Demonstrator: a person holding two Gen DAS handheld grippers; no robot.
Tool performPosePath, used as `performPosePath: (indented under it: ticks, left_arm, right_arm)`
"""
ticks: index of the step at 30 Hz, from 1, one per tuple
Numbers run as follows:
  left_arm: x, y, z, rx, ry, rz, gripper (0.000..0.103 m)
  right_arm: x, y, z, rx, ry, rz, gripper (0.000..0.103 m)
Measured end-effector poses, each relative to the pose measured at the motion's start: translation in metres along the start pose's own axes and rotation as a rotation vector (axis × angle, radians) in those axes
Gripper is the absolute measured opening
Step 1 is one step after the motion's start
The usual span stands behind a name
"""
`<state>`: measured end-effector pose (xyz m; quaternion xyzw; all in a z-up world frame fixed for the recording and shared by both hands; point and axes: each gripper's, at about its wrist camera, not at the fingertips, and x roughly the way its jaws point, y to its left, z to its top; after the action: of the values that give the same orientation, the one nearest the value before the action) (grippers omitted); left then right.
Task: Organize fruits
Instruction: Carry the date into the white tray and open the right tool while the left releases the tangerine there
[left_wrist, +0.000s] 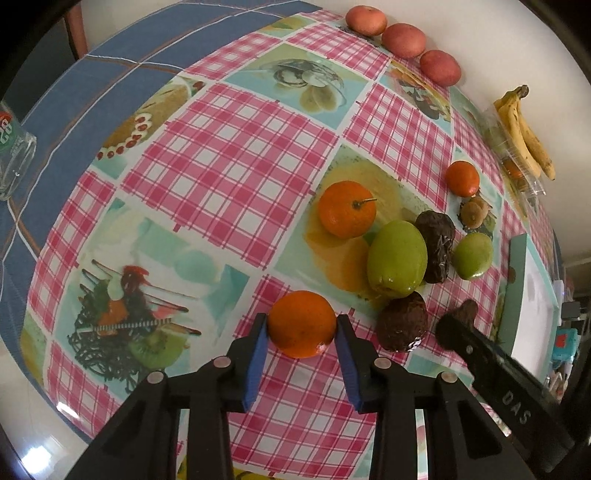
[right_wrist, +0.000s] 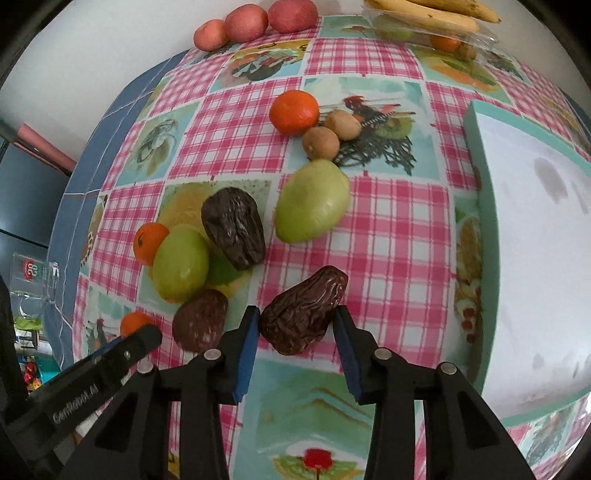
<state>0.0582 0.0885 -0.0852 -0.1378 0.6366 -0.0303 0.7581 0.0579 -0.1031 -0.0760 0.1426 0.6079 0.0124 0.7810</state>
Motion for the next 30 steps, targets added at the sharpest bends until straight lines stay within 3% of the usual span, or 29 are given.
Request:
performPosePath:
  ticks: [5,13,20,30]
  left_arm:
    - [-0.011,0.003,-0.002,-0.016,-0.035,-0.006,0.038]
    - [-0.054,-0.028,0.002,0.066,-0.149,-0.023,0.038]
    - [-0.060,-0.099,0.006,0.227,-0.154,-0.076,0.038]
    - [-0.028,-0.222,-0.001,0.493,-0.106,-0.148,0.038]
  right_arm:
    - [-0.021,-0.008,-0.007,0.006,-0.031,-0.006,0.042]
    - [-0.066,-0.040,0.000,0.049,-0.135,-0.062,0.042]
    - [-0.084,-0.104,0.010,0.189,-0.191,-0.158,0.042]
    - [-0.093,-0.189,0.019,0.341,-0.222,-0.253,0.042]
